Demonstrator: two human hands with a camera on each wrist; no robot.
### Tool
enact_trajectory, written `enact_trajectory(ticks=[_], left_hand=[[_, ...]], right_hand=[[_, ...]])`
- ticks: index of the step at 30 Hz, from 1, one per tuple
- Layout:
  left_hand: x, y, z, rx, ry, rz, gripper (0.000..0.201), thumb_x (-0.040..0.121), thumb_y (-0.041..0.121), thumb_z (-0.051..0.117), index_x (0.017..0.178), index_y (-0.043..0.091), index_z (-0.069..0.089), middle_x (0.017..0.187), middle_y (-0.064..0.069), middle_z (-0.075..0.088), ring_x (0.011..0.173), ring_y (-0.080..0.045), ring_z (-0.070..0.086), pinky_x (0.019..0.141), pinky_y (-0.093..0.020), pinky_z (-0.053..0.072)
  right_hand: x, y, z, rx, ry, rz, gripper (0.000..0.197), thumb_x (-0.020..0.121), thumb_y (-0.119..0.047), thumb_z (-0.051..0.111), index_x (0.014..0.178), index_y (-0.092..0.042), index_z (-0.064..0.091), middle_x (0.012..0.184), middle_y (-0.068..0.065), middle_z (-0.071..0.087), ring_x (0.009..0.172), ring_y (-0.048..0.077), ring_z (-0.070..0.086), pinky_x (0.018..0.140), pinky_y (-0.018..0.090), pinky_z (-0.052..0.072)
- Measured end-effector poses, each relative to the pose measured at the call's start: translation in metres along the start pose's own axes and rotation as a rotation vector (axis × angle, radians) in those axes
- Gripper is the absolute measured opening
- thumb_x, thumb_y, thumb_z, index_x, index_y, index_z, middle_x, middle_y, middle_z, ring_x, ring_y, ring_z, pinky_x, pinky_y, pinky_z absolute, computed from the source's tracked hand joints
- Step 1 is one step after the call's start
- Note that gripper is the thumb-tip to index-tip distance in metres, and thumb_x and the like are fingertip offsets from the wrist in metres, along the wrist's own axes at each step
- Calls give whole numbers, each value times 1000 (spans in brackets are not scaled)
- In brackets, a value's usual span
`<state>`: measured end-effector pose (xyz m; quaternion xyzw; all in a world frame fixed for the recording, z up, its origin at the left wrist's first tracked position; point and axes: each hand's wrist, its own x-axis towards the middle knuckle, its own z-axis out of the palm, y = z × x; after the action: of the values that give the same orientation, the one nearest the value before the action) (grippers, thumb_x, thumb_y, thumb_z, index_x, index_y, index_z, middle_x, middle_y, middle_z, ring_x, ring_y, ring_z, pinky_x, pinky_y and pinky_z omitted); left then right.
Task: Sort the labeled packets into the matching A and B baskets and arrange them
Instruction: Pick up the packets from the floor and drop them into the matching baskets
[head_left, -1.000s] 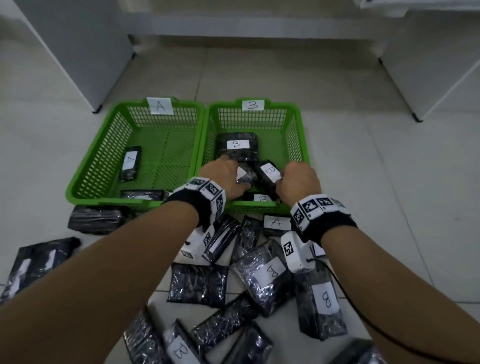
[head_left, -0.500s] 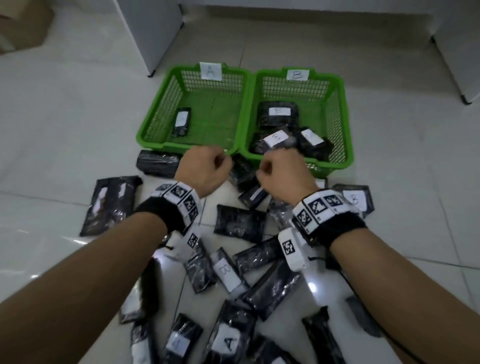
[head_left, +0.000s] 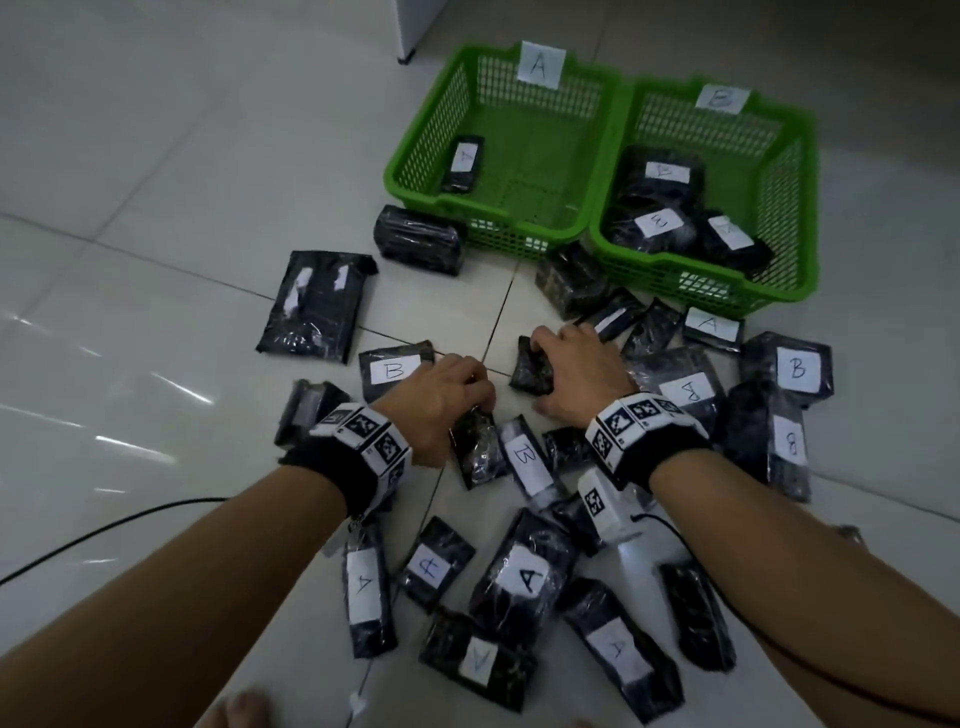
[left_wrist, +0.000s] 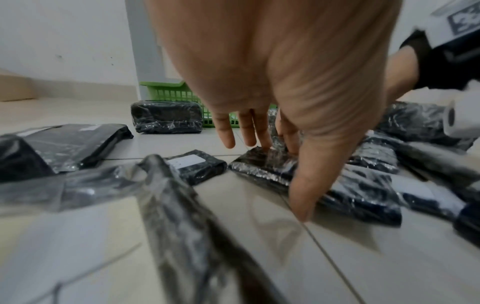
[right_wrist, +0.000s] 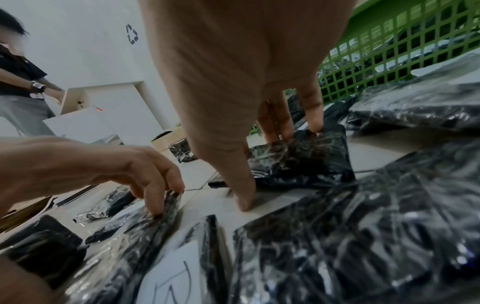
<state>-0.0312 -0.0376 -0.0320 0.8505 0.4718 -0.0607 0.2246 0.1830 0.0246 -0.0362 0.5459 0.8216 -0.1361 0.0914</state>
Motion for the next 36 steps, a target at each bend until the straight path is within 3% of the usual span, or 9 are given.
enact_trajectory(ticks=[4, 6, 9, 14, 17, 22, 28, 33, 36], left_hand=[[3, 7, -1, 142, 5, 50, 69, 60, 37, 82, 120, 24, 51, 125, 2, 50, 117, -19, 44, 87, -37, 38], [3, 8, 0, 180, 42, 58, 61, 70, 35, 76, 124, 25, 50, 127, 5, 51, 118, -19, 46, 89, -38, 39], [4, -2, 2, 204, 130, 59, 36, 85, 30, 59, 120, 26, 55, 122, 6, 60, 114, -19, 56, 89, -42, 45], [5, -10, -32, -242, 301, -221, 21, 100, 39, 51, 104, 19, 52, 91, -4, 67, 80, -26, 64, 70, -40, 51], [7, -13, -60, -673, 483, -383, 11, 102, 30, 51, 102, 19, 52, 89, -7, 65, 85, -28, 62, 76, -39, 49], [15, -11, -111, -1289, 443, -382, 48, 89, -16, 43, 130, 8, 51, 109, -12, 64, 87, -26, 63, 63, -32, 57], [27, -4, -156, -1256, 521, -269, 49, 90, -21, 48, 132, 5, 43, 114, -11, 63, 90, -23, 64, 62, -28, 60], [63, -21, -179, -1089, 662, -298, 43, 93, -9, 54, 127, 10, 35, 116, -16, 63, 89, -23, 63, 74, -44, 58], [99, -39, -184, -808, 678, -312, 43, 93, 1, 59, 126, 20, 40, 107, -9, 66, 82, -25, 68, 67, -42, 59]], right_hand=[[0, 4, -4, 160, 51, 29, 51, 70, -38, 76, 116, -26, 57, 103, 3, 64, 103, 28, 57, 82, 39, 48], [-1, 8, -9, 441, 147, 120, 18, 78, -33, 69, 92, -23, 66, 80, -1, 64, 78, 23, 60, 67, 34, 48], [0, 19, -17, 958, 198, 233, 20, 86, -15, 61, 67, -7, 60, 66, 6, 60, 64, 21, 55, 62, 33, 39], [1, 36, -35, 1639, 122, 329, 27, 94, -11, 58, 116, -4, 71, 109, 10, 75, 93, 24, 71, 81, 35, 54], [4, 40, -47, 1799, 166, 353, 30, 95, -15, 61, 123, -10, 66, 115, 6, 75, 105, 25, 71, 92, 40, 54], [4, 44, -72, 1794, 99, 184, 47, 74, -6, 56, 119, -12, 67, 107, 18, 67, 92, 34, 61, 82, 53, 49], [10, 53, -106, 1556, 279, 187, 67, 61, -1, 69, 119, -34, 69, 106, 17, 74, 94, 36, 71, 82, 49, 61], [20, 65, -128, 1440, 435, 211, 45, 77, 11, 70, 113, -15, 65, 99, 9, 73, 77, 16, 72, 58, 23, 56], [42, 84, -125, 1341, 661, 334, 28, 79, 8, 68, 93, -16, 68, 99, 1, 72, 91, 14, 69, 70, 22, 54]])
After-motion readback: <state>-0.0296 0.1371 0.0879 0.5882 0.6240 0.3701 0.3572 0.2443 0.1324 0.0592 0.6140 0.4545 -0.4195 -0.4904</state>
